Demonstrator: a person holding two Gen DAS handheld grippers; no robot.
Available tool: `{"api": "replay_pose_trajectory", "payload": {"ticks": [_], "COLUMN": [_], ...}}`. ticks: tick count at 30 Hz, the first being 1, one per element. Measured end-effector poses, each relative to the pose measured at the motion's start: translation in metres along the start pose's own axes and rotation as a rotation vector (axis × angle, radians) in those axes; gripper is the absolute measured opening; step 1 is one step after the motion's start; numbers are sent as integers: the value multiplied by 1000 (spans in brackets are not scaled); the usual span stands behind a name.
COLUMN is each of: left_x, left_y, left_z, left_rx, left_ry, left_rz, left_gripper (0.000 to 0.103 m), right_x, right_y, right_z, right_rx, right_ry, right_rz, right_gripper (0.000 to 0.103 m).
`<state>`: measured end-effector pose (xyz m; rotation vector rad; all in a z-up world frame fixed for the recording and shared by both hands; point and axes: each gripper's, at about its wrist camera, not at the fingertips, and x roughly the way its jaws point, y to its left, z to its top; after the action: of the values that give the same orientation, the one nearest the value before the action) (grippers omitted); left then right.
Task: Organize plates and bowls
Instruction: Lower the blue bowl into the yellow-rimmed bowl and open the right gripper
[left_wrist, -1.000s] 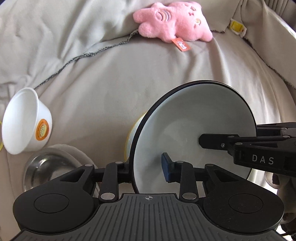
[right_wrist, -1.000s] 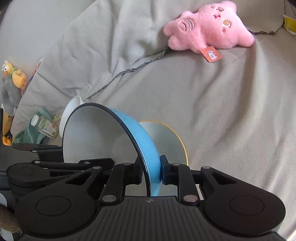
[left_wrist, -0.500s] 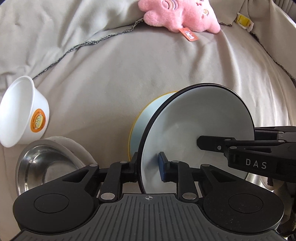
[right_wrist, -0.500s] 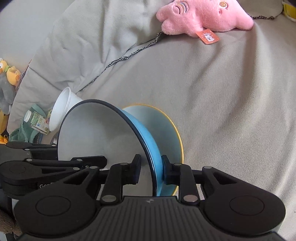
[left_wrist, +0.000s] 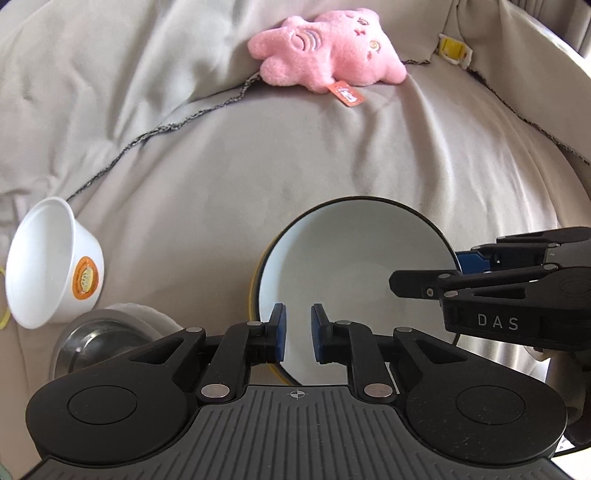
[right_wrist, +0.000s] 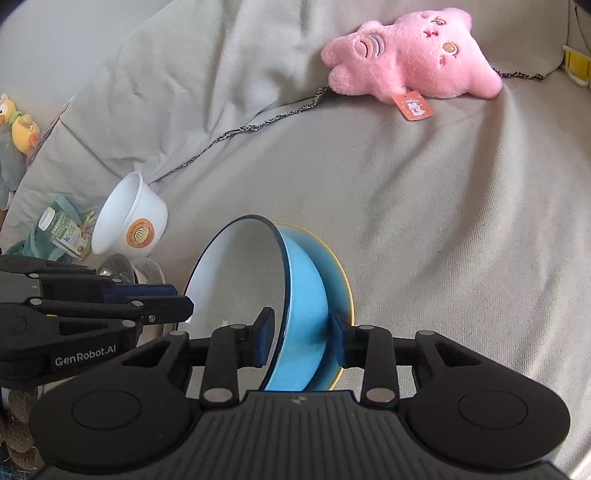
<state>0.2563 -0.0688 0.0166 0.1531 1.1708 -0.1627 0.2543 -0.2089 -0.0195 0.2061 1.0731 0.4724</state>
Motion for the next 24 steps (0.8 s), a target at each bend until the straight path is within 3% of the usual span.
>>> {"api": "replay_pose_trajectory", "payload": {"ticks": [7, 10, 14, 18, 24], "left_x": [4, 1, 2, 4, 0], "left_y": [2, 9, 19, 33, 62], "left_z": [0, -1, -4, -3, 0], "left_rx": [-22, -48, -69, -124, -235], "left_ry": [-7, -20, -21, -10, -58], "left_rz": [-29, -46, -60, -117, -213], "left_gripper": [17, 17, 17, 18, 18], "right_x": [-21, -22, -7, 8, 2], "right_y": [9, 10, 4, 4, 4], "right_z": [2, 2, -4, -7, -7], "right_rx": [-35, -57, -48, -50, -44], "right_ry": [-83, -114, -76, -49, -90], "right_rz": [-29, -109, -125, -135, -113], "right_gripper": [33, 32, 24, 24, 28]}}
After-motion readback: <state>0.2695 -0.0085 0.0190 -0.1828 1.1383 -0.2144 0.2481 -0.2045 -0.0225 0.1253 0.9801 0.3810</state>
